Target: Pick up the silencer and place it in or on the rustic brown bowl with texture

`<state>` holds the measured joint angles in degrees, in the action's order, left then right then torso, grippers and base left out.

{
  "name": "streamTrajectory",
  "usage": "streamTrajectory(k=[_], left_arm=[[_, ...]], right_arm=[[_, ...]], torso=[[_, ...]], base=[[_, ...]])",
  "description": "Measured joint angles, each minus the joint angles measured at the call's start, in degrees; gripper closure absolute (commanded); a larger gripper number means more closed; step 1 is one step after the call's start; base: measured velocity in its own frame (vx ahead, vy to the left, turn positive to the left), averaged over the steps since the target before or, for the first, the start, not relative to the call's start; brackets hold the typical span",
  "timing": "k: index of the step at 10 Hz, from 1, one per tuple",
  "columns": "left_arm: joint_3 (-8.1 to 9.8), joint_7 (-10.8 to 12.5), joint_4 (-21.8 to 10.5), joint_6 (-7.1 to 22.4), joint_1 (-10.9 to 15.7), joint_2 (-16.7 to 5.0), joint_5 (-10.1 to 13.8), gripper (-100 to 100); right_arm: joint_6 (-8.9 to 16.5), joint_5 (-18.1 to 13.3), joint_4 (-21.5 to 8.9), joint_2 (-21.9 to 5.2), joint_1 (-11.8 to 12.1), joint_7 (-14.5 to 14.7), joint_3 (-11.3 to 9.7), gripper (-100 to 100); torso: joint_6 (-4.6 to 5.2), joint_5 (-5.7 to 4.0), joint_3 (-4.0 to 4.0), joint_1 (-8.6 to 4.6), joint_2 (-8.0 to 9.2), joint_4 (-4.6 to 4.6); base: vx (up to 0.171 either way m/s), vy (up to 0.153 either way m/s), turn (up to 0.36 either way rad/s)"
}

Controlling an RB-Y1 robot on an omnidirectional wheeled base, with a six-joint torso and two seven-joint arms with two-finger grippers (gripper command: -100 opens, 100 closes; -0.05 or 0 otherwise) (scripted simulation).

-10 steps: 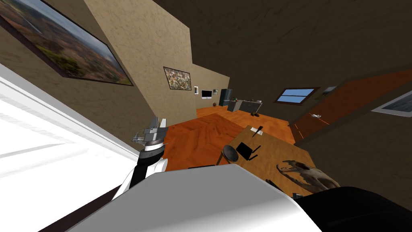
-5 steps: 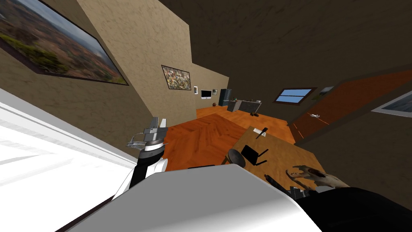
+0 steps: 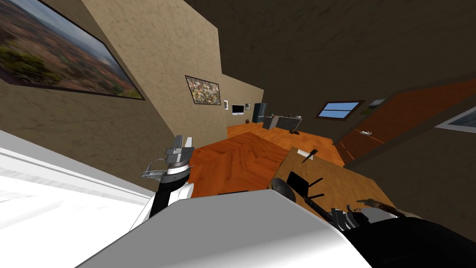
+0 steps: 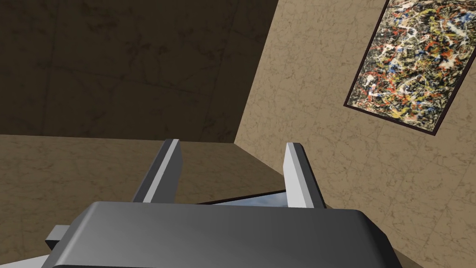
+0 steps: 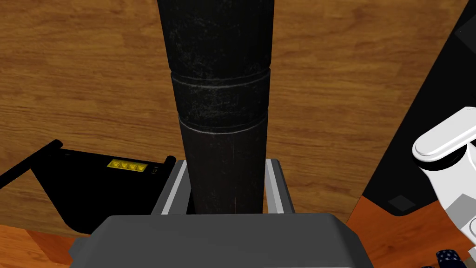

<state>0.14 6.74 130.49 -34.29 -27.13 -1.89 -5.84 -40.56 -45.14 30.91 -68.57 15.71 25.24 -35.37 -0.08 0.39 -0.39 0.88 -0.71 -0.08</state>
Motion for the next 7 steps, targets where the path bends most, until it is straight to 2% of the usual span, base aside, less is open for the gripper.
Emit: streamTrajectory(k=[4,5,7], left_arm=[[0.00,0.0,0.0,0.0,0.0,0.0,0.0,0],[0.00,0.0,0.0,0.0,0.0,0.0,0.0,0],[0.00,0.0,0.0,0.0,0.0,0.0,0.0,0]], right_arm=[[-2.6,0.8,-0.7,-3.0,-1.4,-1.3,-0.4,100],[-3.2,1.0,0.4,-4.3,-0.5,-1.8,-0.2,100],[-4.8,0.4,0.4,-5.4,-0.8,-2.6,-0.1,100]], torso=[[0.08,0.09,0.13,0.10,0.25,0.04],[0.08,0.11,0.14,0.19,0.26,0.03],[0.04,0.08,0.15,0.08,0.31,0.01]], base=[[0.111,0.142,-0.005],[0.103,0.151,0.014],[0.064,0.112,0.033]])
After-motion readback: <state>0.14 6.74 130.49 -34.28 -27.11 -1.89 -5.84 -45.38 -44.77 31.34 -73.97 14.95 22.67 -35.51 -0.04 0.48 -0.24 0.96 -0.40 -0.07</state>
